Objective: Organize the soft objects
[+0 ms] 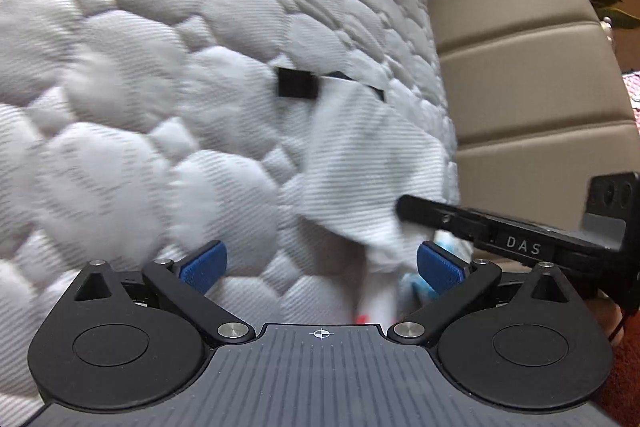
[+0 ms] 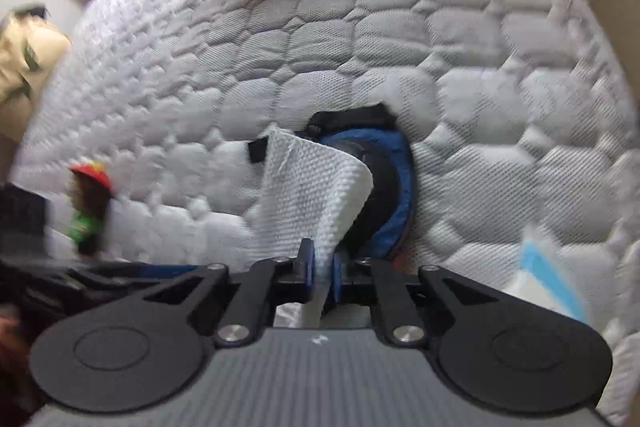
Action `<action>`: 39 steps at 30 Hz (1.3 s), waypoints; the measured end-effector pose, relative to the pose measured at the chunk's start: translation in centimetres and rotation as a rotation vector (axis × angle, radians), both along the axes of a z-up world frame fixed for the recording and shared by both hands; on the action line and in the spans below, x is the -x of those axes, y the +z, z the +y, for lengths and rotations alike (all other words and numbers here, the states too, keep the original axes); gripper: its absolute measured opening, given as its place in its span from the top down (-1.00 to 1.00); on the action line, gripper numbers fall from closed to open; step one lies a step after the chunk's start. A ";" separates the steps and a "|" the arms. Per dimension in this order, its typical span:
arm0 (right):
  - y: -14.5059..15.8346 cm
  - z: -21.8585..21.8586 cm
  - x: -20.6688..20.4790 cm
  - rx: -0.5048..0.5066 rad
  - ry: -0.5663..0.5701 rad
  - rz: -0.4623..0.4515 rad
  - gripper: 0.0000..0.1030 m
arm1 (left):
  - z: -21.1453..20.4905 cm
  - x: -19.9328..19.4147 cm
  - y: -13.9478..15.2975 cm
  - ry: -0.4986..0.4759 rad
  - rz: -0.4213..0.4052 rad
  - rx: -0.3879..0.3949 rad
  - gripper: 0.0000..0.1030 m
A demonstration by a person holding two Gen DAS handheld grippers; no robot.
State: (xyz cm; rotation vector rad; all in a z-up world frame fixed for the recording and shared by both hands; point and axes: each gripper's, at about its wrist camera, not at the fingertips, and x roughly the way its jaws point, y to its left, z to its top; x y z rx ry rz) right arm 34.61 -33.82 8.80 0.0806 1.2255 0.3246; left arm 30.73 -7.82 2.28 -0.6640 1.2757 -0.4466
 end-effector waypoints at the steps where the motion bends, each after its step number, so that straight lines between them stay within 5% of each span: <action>1: 0.5 -0.1 0.0 0.030 -0.012 -0.027 0.88 | 0.6 0.3 0.0 0.007 0.005 -0.008 -1.00; 5: 3.7 -1.5 -1.0 0.106 -0.085 -0.138 0.89 | 2.3 1.2 -0.4 0.036 0.030 -0.029 -1.00; 10: 6.6 -0.7 -3.7 0.295 -0.031 -0.296 0.89 | 2.7 1.6 -0.2 0.039 0.026 -0.043 -1.00; 16: 0.8 3.1 -5.6 0.342 0.083 -0.205 0.89 | 3.3 2.0 0.1 0.044 0.026 -0.057 -1.00; 25: -1.4 9.9 0.8 0.051 0.211 -0.014 0.87 | 7.0 3.6 0.6 0.122 0.036 -0.086 -1.00; 27: -1.2 10.2 1.6 0.084 0.221 -0.052 0.77 | 7.5 3.7 0.6 0.126 0.037 -0.084 -1.00; 29: -0.9 10.5 2.3 0.133 0.228 -0.103 0.33 | 7.8 3.9 0.5 0.130 0.038 -0.076 -1.00; 32: -1.6 11.1 2.5 0.356 0.281 -0.228 -0.10 | 8.0 4.3 0.3 0.133 0.041 -0.063 -1.00; 36: -2.8 11.0 1.4 0.352 0.310 -0.240 -0.18 | 7.7 5.1 0.6 0.101 0.018 -0.080 -1.00; 39: -3.2 10.4 0.0 0.245 0.236 -0.201 0.12 | 7.8 6.1 1.8 0.072 -0.043 -0.153 -1.00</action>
